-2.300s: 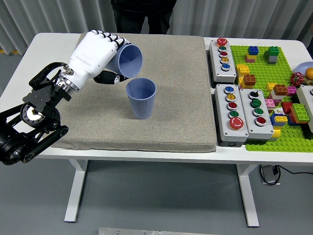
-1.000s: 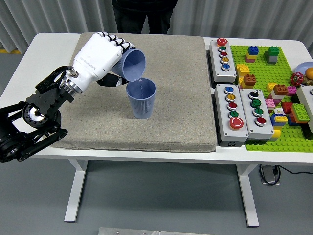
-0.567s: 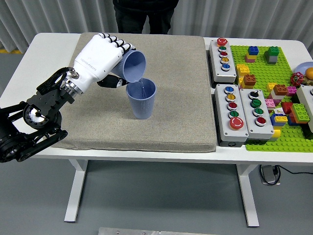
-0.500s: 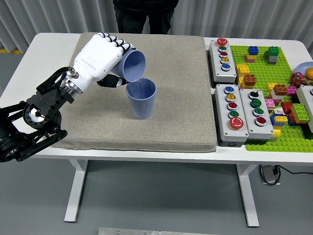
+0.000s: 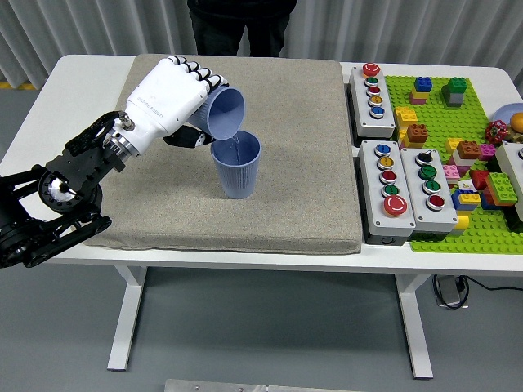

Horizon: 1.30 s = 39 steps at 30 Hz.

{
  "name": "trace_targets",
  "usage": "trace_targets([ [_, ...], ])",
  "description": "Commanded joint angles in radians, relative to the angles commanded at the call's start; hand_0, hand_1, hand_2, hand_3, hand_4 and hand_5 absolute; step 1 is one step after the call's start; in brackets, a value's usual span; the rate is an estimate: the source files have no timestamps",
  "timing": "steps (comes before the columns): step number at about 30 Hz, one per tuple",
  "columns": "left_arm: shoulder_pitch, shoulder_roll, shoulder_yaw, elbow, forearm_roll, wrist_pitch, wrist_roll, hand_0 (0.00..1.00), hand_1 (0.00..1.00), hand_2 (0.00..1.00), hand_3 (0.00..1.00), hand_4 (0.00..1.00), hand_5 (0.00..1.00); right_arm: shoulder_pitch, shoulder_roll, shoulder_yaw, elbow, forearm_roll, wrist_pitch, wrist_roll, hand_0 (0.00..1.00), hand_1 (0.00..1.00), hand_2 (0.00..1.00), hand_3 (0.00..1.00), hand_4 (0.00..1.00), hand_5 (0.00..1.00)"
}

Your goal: Pick cup pour cup place

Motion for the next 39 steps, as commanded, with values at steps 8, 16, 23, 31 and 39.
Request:
trace_targets([
  [8, -0.022, 0.016, 0.038, -0.005, 0.000, -0.009, 0.019, 0.406, 0.498, 0.546, 0.553, 0.754, 0.143, 0.009, -0.003, -0.006, 0.000, 0.003, -0.001, 0.000, 0.666, 0.607, 0.551, 0.531, 0.002, 0.088],
  [16, -0.030, 0.024, 0.056, -0.009, 0.000, -0.003, 0.029, 0.406, 0.498, 0.544, 0.553, 0.752, 0.143, 0.007, -0.001, 0.000, -0.001, 0.000, -0.002, 0.003, 0.666, 0.608, 0.551, 0.531, 0.002, 0.089],
  [23, -0.041, 0.030, 0.066, -0.028, 0.000, -0.023, 0.035, 0.406, 0.497, 0.546, 0.557, 0.751, 0.145, 0.008, -0.002, 0.003, 0.000, -0.001, -0.003, 0.003, 0.666, 0.607, 0.551, 0.531, 0.002, 0.089],
  [31, -0.050, 0.041, 0.078, -0.045, 0.000, -0.028, 0.051, 0.407, 0.497, 0.547, 0.556, 0.751, 0.140, 0.008, 0.000, 0.009, 0.000, -0.007, -0.003, 0.004, 0.667, 0.608, 0.551, 0.531, 0.002, 0.090],
  [39, -0.057, 0.045, 0.090, -0.055, 0.000, -0.069, 0.044, 0.410, 0.498, 0.548, 0.557, 0.749, 0.136, 0.007, 0.000, 0.012, 0.001, -0.012, -0.003, 0.002, 0.666, 0.608, 0.551, 0.530, 0.002, 0.089],
])
